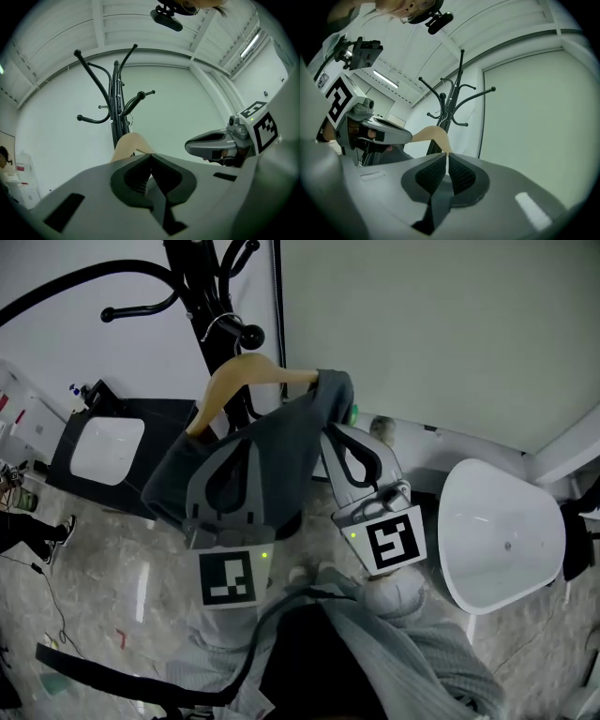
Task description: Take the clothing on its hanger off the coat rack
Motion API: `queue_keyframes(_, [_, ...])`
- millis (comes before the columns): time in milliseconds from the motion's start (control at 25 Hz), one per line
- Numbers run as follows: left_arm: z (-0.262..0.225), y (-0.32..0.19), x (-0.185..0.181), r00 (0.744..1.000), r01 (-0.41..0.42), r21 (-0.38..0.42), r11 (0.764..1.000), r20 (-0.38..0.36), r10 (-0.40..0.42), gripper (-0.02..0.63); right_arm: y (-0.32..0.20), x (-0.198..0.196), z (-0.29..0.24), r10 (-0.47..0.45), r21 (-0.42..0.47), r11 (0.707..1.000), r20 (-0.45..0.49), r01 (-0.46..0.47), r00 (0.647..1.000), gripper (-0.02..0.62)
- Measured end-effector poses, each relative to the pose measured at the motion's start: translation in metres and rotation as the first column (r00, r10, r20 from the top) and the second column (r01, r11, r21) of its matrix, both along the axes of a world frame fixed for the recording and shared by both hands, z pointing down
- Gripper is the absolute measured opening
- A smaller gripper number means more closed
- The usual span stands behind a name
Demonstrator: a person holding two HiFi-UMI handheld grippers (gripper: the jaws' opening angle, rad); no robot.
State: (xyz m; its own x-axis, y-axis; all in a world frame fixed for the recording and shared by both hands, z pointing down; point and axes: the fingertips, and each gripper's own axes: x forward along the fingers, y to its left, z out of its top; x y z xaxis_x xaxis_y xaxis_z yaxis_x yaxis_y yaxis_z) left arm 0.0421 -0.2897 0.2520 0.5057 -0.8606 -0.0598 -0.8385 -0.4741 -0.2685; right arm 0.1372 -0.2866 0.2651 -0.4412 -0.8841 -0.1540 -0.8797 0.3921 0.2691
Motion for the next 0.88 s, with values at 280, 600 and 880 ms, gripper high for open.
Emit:
queue_keyframes(280, [-0.008, -0.014, -0.015, 0.991, 0.125, 0.023, 0.992, 0.054, -0.126, 0.005, -0.043, 0.000, -0.015, -0.110, 0.035, 0.993, -0.018, 0.110, 0.994, 0.003])
queue_keyframes(600, [-0.022, -0.012, -0.050, 0.974, 0.214, -0.007, 0.977, 0.077, -0.213, 0.008, -0.065, -0.007, -0.036, -0.473, -0.015, 0.881, -0.087, 0.474, 0.877, 0.028])
queue_keyframes(880, [-0.022, -0.029, -0.066, 0.962, -0.026, -0.148, 0.989, 0.264, 0.065, 0.171, -0.093, -0.005, -0.048, -0.766, -0.171, 0.635, -0.263, 0.753, 0.586, 0.127])
